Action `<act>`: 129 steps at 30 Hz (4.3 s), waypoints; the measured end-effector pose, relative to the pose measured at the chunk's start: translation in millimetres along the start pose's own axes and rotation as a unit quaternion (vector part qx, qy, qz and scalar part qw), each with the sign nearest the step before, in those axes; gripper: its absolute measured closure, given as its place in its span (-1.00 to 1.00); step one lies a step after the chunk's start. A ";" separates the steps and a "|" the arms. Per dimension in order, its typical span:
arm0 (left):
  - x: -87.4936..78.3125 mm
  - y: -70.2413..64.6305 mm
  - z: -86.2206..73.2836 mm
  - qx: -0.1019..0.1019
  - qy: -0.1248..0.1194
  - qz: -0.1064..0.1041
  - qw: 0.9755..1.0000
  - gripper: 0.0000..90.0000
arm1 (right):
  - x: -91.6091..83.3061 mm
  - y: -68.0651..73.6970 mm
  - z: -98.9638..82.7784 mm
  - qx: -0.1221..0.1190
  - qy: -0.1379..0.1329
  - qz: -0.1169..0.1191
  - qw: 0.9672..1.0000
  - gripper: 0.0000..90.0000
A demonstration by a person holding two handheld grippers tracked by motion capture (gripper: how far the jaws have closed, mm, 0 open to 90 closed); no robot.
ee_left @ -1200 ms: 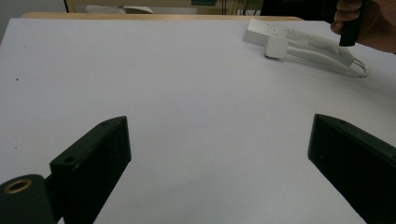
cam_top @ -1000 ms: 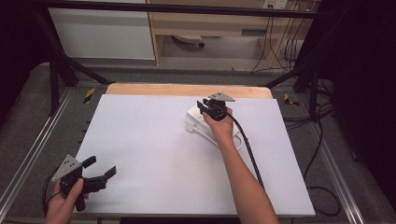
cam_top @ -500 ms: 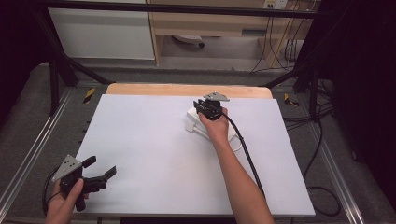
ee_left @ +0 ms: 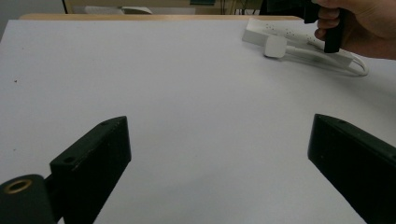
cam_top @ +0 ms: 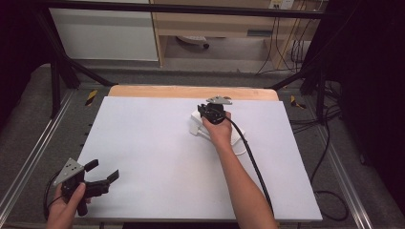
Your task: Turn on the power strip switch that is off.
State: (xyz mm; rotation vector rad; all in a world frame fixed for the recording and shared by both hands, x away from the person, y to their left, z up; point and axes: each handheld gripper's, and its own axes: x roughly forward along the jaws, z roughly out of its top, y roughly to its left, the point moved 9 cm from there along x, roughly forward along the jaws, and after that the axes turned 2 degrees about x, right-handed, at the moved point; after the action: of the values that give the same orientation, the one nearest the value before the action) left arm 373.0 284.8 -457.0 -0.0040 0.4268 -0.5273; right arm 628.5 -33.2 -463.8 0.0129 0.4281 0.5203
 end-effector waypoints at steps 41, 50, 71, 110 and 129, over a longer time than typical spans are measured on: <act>0.0 -1.2 0.0 0.004 0.000 0.000 1.000 -0.87 | -9.7 7.0 -16.3 0.008 0.018 -0.022 1.000 1.00; -0.1 -1.2 -0.1 0.004 0.001 0.000 1.000 -0.87 | -10.0 6.7 -21.8 0.012 0.025 -0.030 0.999 1.00; -0.1 -1.3 -0.1 0.003 0.000 -0.001 1.000 -0.87 | -7.7 1.9 -33.8 0.017 0.043 -0.047 0.998 1.00; -0.6 -1.3 0.4 0.003 -0.001 -0.002 1.000 -0.87 | -9.8 -2.2 -34.7 0.027 0.050 -0.038 0.998 1.00; -0.2 -1.4 0.2 0.005 0.000 -0.002 1.000 -0.87 | -27.2 -1.9 -12.9 0.009 0.026 -0.036 0.999 0.90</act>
State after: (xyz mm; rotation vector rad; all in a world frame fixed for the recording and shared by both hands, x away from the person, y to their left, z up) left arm 372.2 283.7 -456.5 0.0045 0.4242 -0.5330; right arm 602.9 -49.3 -465.1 0.0018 0.4821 0.4465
